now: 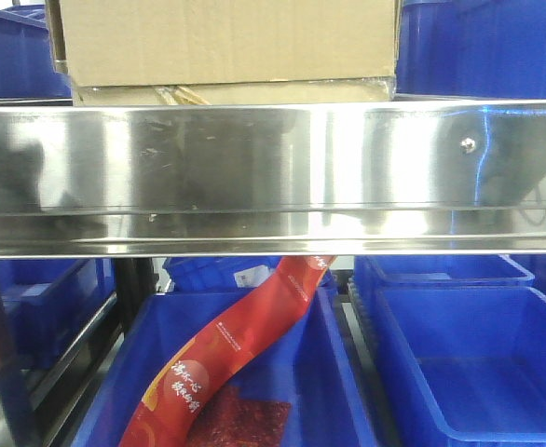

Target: Stack two boxes on right shelf middle

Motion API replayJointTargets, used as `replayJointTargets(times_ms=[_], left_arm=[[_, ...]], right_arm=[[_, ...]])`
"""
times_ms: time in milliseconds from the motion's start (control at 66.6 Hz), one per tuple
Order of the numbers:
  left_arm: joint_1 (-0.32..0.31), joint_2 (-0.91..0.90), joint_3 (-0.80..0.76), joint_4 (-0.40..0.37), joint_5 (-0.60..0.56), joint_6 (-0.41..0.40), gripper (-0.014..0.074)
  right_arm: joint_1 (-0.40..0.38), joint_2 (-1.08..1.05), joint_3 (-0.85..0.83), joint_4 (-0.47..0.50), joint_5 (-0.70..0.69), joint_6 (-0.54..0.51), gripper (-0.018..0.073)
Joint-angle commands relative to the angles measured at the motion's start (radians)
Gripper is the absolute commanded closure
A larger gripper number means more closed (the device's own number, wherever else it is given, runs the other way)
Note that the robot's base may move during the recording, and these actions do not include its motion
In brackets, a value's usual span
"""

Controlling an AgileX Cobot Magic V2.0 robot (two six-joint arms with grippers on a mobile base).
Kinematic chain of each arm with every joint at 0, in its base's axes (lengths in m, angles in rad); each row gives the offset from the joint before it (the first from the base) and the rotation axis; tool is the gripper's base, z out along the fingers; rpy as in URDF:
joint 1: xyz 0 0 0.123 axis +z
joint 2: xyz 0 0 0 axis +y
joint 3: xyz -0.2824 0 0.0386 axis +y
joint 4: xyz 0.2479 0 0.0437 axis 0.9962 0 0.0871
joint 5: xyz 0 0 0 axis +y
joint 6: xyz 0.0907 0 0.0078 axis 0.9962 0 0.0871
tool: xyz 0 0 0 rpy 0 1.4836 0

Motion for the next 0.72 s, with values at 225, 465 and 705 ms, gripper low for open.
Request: replayJointTargets(times_ms=[225, 465, 705], left_arm=[[0.003, -0.006, -0.001, -0.007, -0.023, -0.024, 0.0708], [0.003, -0.006, -0.001, -0.007, -0.023, -0.024, 0.0708], [0.003, -0.006, -0.001, -0.007, -0.023, -0.024, 0.0708]], right_arm=[[-0.006, -0.003, -0.001, 0.005, -0.022, -0.006, 0.0728], [-0.006, -0.003, -0.001, 0.005, -0.022, -0.006, 0.0728], [-0.006, -0.003, -0.001, 0.005, -0.022, -0.006, 0.0728]])
